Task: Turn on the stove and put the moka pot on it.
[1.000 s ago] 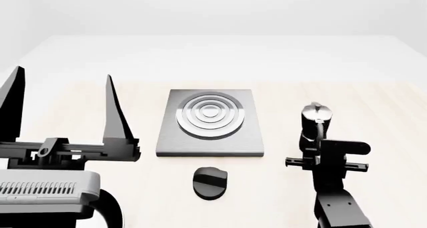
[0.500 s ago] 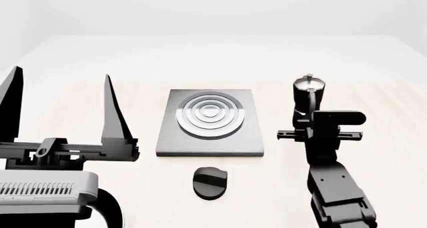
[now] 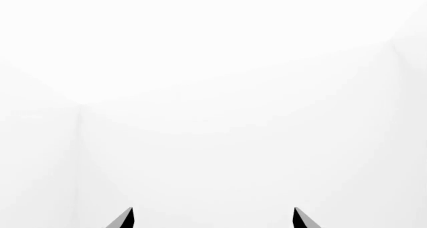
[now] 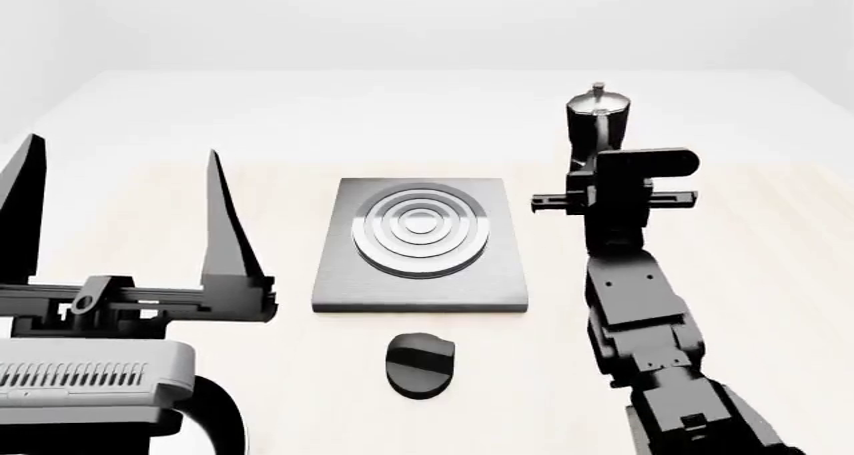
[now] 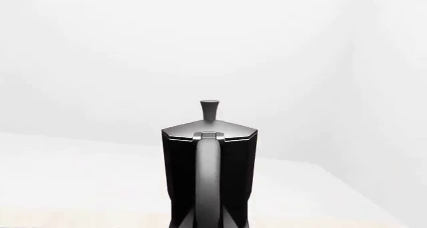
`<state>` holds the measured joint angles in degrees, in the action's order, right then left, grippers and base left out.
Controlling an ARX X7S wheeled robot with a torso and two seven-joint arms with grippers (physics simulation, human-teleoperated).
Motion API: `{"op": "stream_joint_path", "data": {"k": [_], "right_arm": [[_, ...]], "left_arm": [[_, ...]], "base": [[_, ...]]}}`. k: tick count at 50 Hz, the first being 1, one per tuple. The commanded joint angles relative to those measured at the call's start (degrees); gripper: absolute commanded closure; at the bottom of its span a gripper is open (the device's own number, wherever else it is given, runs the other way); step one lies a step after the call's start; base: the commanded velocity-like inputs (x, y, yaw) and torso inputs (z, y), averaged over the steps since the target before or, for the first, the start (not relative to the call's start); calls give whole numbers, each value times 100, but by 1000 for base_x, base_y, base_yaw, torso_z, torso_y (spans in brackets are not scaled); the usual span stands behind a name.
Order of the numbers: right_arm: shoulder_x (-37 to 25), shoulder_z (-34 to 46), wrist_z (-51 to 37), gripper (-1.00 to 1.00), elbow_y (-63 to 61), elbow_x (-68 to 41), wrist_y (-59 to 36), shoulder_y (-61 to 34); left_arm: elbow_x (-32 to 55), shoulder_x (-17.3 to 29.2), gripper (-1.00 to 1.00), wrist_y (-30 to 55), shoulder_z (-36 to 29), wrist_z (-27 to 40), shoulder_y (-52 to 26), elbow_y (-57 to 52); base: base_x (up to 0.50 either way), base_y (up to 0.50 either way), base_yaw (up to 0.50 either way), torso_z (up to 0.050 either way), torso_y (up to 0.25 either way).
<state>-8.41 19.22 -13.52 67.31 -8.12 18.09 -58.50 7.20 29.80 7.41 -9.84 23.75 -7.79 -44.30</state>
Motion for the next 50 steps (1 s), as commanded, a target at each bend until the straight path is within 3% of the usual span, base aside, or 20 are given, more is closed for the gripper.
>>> {"op": "stream_joint_path", "data": {"k": [1, 27, 44, 50], "right_arm": [[299, -116, -136, 100, 767, 610, 349, -791], [501, -4, -583, 100, 767, 758, -396, -1104], [720, -756, 647, 100, 767, 672, -294, -1118], [782, -898, 1585, 100, 767, 591, -11, -1066]], "left_arm": [[8, -1, -100, -58, -2, 11, 28, 51], [33, 7, -100, -113, -29, 4, 27, 156], [76, 28, -100, -168, -8, 0, 41, 213], [60, 12, -100, -179, -45, 3, 24, 236]], "base": [[0, 0, 0, 0, 0], [0, 0, 0, 0, 2], [0, 0, 0, 1, 1], [0, 0, 0, 0, 0]]}}
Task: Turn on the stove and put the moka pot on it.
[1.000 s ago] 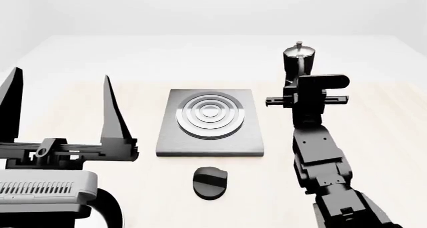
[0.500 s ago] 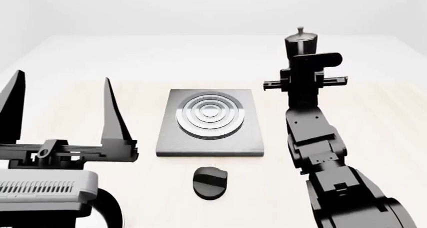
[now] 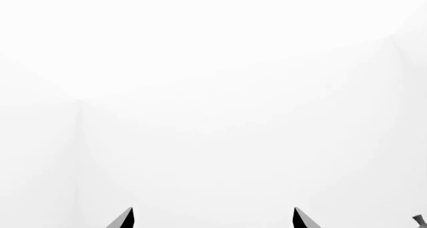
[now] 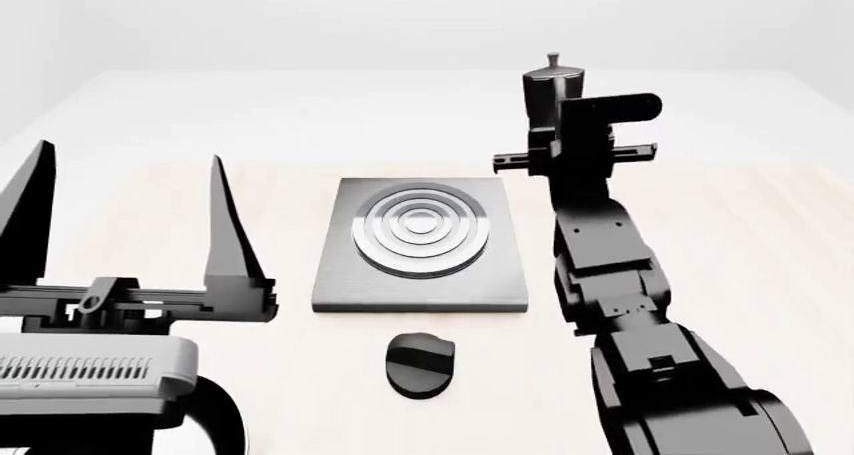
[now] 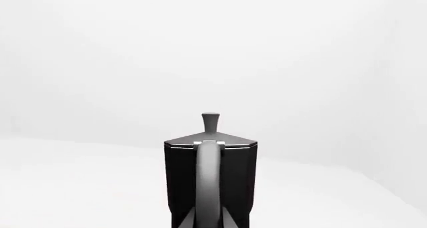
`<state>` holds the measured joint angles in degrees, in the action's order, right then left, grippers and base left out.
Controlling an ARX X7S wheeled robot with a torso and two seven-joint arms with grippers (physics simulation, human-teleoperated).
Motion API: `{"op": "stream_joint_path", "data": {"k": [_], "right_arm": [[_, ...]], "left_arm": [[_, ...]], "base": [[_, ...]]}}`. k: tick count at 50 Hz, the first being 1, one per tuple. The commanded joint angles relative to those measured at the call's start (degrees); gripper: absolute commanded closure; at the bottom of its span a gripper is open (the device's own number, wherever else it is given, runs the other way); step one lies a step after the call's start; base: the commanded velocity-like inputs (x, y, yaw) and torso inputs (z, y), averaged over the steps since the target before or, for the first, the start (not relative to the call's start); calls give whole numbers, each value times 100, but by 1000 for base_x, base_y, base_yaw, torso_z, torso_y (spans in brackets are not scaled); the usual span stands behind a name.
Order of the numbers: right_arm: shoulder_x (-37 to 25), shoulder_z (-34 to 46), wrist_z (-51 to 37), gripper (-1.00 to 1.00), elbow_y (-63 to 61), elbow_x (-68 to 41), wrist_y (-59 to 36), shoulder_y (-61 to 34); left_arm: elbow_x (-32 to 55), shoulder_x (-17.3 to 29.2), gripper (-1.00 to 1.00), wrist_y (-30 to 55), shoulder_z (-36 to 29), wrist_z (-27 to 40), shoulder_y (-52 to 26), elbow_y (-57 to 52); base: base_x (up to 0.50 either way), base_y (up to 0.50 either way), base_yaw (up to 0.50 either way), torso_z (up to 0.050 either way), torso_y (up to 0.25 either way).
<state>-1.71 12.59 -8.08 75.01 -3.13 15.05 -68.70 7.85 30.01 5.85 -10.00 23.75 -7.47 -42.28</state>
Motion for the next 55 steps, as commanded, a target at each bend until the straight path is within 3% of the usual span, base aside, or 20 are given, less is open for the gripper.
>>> {"op": "stream_joint_path", "data": {"k": [1, 10, 26, 41, 55], "right_arm": [[116, -265, 1099, 100, -2, 90, 304, -38], [167, 21, 1488, 100, -2, -215, 479, 20], [169, 1451, 1339, 100, -3, -1664, 528, -71], [170, 3303, 677, 100, -3, -3637, 553, -72], [171, 5861, 467, 100, -43, -6095, 1219, -42]], "left_arm": [[-6, -10, -100, -23, -30, 4, -8, 38], [-1, -3, -100, -66, -26, 13, 30, 54], [30, 2, -100, -125, -36, 6, 34, 119], [35, 12, -100, -107, -49, 17, 15, 110], [44, 20, -100, -157, -56, 21, 28, 156]], "base": [[0, 0, 0, 0, 0], [0, 0, 0, 0, 2], [0, 0, 0, 0, 1], [0, 0, 0, 1, 1], [0, 0, 0, 0, 1]]}}
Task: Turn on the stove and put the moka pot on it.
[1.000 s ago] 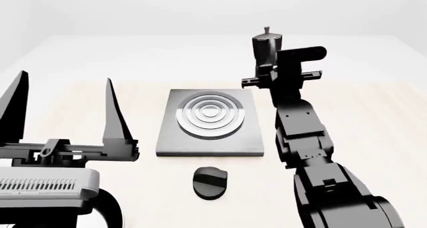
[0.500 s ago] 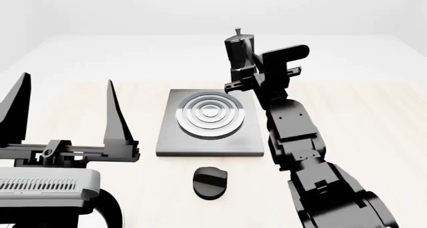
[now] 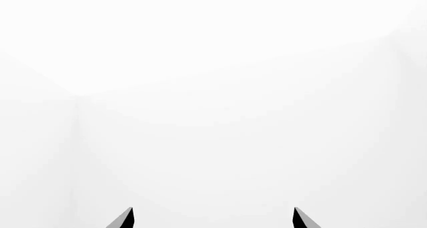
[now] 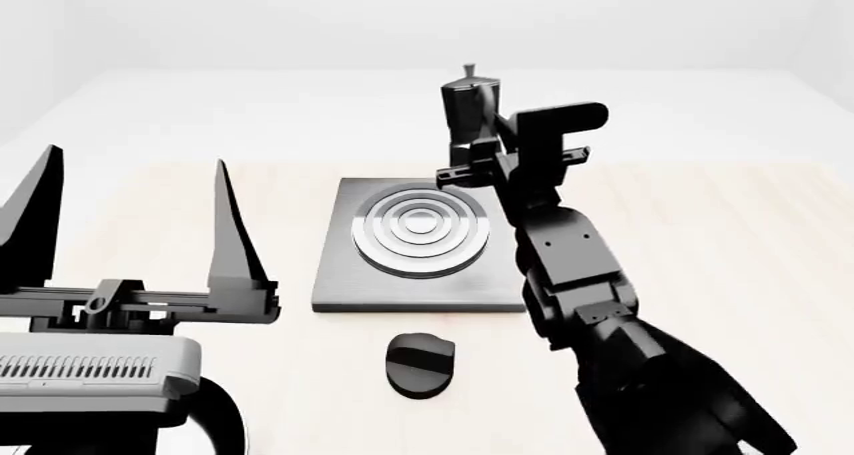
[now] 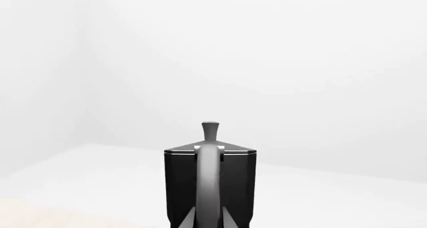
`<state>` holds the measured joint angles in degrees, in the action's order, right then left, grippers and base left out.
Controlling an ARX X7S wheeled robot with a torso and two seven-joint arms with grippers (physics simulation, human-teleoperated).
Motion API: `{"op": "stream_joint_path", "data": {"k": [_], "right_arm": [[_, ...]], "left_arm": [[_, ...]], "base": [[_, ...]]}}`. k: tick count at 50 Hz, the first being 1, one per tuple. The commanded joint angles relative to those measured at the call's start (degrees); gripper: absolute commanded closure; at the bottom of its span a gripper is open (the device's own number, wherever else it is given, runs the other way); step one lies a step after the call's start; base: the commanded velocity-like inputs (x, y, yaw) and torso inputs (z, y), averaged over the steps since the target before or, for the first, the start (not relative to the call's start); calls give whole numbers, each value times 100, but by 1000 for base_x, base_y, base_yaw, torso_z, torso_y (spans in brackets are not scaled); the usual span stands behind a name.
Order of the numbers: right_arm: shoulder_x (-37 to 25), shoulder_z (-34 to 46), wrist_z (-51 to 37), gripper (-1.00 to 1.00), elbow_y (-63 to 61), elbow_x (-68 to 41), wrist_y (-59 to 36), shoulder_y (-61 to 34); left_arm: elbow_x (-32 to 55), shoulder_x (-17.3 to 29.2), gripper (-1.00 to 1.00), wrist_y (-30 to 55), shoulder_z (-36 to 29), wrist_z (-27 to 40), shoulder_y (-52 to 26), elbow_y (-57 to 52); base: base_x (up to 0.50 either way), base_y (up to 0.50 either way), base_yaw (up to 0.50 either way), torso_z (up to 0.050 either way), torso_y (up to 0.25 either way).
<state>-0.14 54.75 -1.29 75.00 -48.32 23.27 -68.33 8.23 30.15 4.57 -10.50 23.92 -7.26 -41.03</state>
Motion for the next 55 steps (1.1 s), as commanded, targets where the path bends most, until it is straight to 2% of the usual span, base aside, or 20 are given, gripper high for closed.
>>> {"op": "stream_joint_path", "data": {"k": [1, 8, 19, 32, 55], "right_arm": [[13, 1823, -228, 100, -47, -1706, 507, -15], [13, 2623, -347, 100, -172, -2427, 708, -87], [14, 3126, -556, 100, -355, -2973, 1308, 7], [14, 3270, -845, 100, -503, -3017, 1476, -102], [14, 3267, -1026, 100, -737, -2738, 1887, -307]], "left_arm": [[-11, 11, -100, -19, -22, -1, 6, 39], [6, -3, -100, -51, -62, -20, -4, 97], [19, 14, -100, -76, -64, -19, 25, 127], [-38, 36, -100, 123, -144, -15, -19, 150], [-21, 57, -100, 46, -137, -3, 4, 173]], "base": [[0, 0, 0, 0, 0], [0, 0, 0, 0, 1], [0, 0, 0, 1, 1], [0, 0, 0, 0, 2], [0, 0, 0, 0, -169]]}}
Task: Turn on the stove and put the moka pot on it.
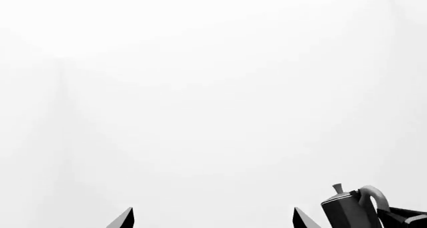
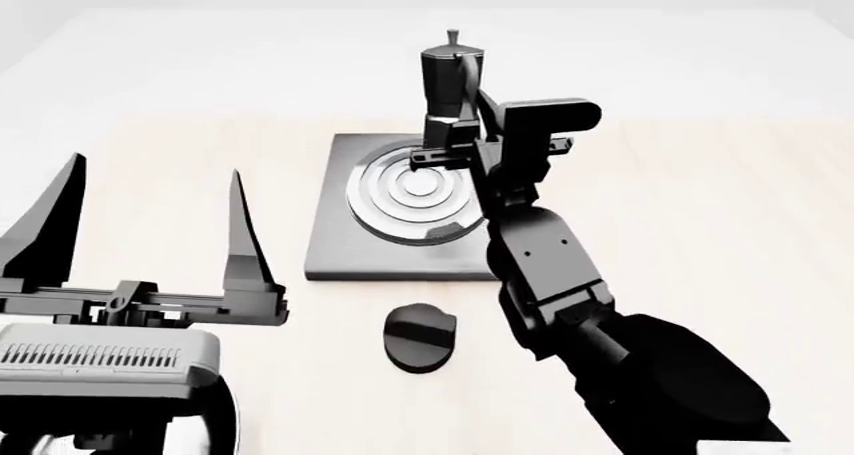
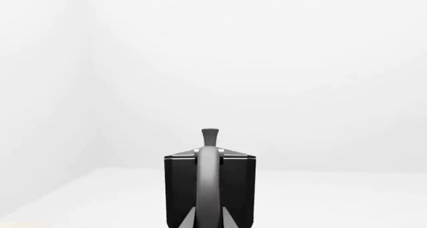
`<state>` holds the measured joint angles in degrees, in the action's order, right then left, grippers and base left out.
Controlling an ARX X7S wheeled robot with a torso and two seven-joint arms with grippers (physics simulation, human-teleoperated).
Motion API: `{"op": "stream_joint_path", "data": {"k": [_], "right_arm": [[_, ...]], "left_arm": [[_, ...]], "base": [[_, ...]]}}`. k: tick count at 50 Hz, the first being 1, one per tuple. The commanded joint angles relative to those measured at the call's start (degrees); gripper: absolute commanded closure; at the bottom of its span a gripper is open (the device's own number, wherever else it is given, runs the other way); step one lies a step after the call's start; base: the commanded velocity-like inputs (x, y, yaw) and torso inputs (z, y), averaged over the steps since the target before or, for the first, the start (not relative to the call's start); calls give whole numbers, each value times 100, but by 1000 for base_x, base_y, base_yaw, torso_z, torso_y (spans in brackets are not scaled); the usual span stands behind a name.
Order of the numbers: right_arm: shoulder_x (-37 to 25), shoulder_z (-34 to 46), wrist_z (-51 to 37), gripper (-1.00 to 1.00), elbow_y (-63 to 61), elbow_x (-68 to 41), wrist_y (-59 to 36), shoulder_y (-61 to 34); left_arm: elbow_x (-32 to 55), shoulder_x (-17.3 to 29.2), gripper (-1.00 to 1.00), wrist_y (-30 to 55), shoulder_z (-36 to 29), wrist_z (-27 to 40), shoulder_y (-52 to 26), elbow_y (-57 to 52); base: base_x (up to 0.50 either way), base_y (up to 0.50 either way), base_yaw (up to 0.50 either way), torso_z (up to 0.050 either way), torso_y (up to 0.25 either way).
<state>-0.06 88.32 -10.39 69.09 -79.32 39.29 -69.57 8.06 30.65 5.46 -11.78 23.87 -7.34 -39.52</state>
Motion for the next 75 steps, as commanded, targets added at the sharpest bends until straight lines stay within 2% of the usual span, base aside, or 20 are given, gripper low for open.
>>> {"op": "stream_joint_path", "data": {"k": [1, 18, 37, 75], "right_arm": [[6, -92, -124, 100, -141, 401, 378, -125], [6, -120, -413, 100, -323, 701, 1013, -251], [6, -108, -421, 100, -402, 808, 669, -242], [6, -146, -300, 100, -250, 690, 170, -64]], "left_arm": [[-3, 8, -100, -47, -9, 3, 14, 21], [2, 8, -100, -112, -31, 10, 44, 62], [2, 20, -100, -104, -57, 16, 29, 62], [52, 22, -100, -224, -89, 13, 10, 87]], "base": [[0, 0, 0, 0, -182], [-1, 0, 0, 0, -182], [0, 0, 0, 0, -166], [0, 0, 1, 0, -2]]}}
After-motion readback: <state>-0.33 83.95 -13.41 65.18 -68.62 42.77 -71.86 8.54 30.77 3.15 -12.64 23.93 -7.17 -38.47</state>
